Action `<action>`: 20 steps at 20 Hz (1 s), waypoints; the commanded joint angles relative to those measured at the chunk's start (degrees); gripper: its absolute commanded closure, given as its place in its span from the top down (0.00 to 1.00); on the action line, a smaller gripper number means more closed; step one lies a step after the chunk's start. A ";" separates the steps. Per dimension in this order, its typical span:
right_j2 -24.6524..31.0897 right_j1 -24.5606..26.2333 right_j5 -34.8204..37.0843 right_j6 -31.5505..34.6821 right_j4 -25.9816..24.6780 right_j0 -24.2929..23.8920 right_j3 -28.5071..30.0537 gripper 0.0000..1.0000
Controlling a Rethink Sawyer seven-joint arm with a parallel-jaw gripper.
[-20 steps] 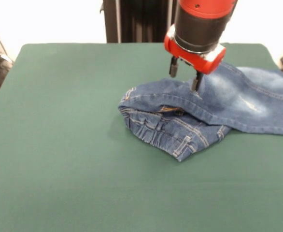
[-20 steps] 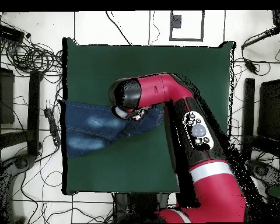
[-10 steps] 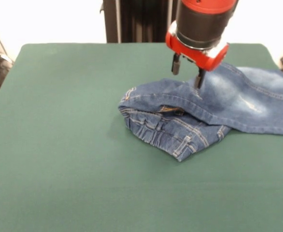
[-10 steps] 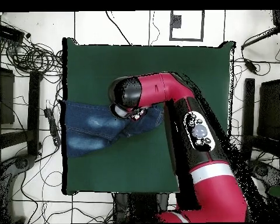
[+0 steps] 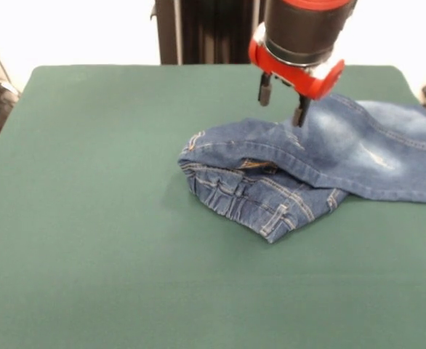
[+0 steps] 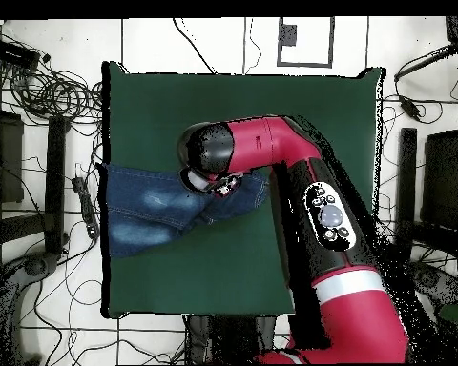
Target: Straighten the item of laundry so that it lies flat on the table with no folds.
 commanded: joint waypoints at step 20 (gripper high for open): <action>3.44 3.55 -0.89 -16.03 -3.35 0.45 -3.90 1.00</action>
